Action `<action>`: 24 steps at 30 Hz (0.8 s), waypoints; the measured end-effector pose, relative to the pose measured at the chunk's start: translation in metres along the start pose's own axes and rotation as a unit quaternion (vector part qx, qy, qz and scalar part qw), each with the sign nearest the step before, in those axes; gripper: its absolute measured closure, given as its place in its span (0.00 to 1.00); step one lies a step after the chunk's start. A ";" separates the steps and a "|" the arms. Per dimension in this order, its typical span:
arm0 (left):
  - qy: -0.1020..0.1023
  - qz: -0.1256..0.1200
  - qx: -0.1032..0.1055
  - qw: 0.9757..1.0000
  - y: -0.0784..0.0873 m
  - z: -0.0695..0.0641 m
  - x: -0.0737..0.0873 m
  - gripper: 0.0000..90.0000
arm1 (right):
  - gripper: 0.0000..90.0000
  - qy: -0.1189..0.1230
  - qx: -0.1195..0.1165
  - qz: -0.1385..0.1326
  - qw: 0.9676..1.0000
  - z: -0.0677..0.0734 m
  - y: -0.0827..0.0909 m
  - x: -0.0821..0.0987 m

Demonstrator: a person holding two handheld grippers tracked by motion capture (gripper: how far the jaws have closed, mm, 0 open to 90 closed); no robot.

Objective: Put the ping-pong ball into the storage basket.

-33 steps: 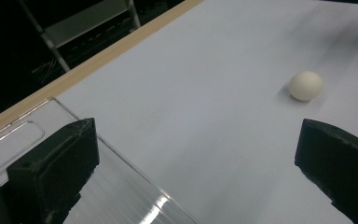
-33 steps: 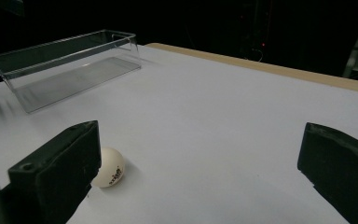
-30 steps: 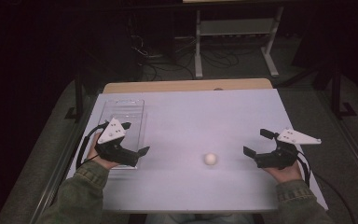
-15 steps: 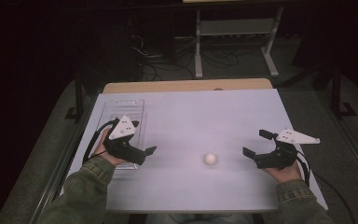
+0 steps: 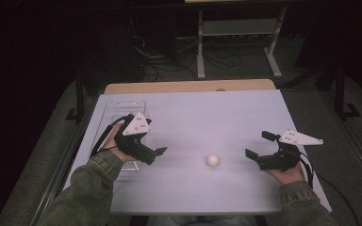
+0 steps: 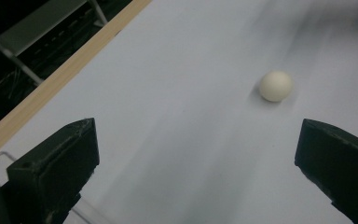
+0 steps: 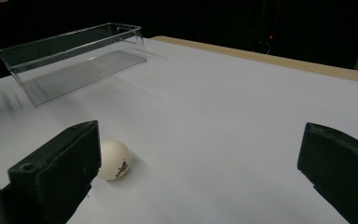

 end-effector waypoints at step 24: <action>-0.036 0.044 0.031 0.998 -0.029 -0.004 -0.025 0.00 | 0.00 -0.003 -0.009 0.001 1.000 0.001 -0.001 0.000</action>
Point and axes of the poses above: each handheld gripper's, and its own axes: y roughly backward along the jaws, x roughly out of its underside, z roughly to its left, the point moved 3 cm from there along -y, roughly forward along the jaws, and after that the axes turned 3 degrees about y, right-handed, at the moved point
